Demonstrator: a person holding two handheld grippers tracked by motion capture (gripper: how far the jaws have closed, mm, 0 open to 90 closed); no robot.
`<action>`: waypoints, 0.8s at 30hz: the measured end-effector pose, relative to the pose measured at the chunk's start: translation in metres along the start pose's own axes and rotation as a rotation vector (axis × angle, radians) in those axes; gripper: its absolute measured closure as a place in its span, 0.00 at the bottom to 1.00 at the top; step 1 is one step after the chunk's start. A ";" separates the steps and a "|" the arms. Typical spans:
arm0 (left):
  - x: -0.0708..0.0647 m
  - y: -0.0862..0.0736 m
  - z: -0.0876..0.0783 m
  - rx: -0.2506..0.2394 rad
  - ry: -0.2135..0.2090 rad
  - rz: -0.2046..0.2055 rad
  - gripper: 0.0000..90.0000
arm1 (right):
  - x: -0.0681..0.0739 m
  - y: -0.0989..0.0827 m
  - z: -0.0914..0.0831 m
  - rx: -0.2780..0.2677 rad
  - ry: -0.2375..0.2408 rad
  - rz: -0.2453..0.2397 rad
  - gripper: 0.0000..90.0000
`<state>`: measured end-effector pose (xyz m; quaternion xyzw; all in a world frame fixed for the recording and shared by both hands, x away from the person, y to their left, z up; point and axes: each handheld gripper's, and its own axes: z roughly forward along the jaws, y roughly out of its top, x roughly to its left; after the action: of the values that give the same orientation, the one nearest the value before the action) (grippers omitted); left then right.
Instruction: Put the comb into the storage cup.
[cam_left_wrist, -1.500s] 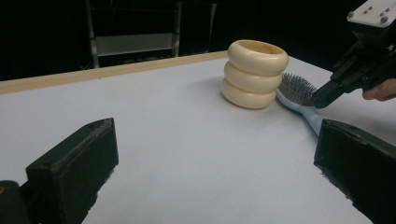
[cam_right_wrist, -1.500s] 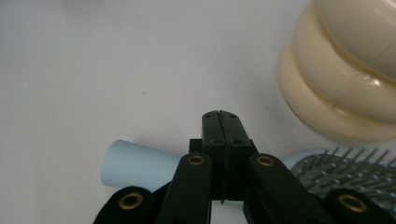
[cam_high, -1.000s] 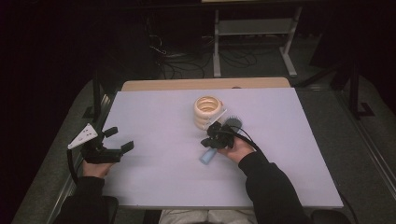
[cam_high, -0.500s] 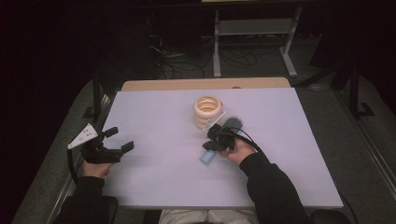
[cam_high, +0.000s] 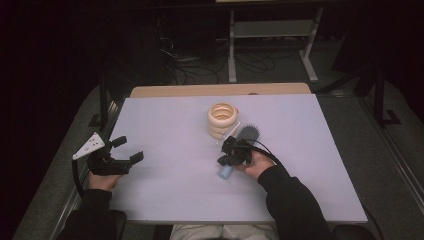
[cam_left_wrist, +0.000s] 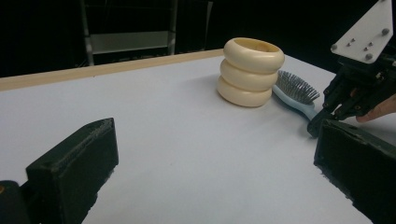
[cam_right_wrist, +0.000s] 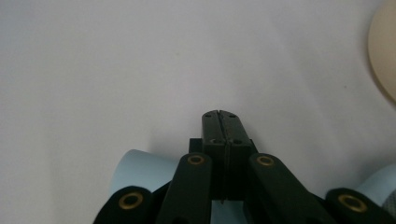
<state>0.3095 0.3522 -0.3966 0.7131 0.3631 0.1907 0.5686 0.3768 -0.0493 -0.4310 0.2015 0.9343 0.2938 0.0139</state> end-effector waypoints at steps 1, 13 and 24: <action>0.000 0.000 0.000 0.001 0.000 -0.001 0.00 | 0.001 -0.001 -0.001 0.006 0.001 -0.004 0.99; 0.000 0.000 0.000 0.002 -0.001 0.002 0.00 | 0.008 -0.020 -0.015 0.037 -0.020 -0.017 0.99; -0.001 0.000 0.000 0.002 -0.001 0.002 0.00 | 0.009 -0.030 -0.022 0.047 -0.024 -0.012 0.98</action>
<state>0.3091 0.3519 -0.3963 0.7140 0.3623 0.1904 0.5681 0.3545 -0.0801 -0.4288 0.1998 0.9418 0.2693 0.0219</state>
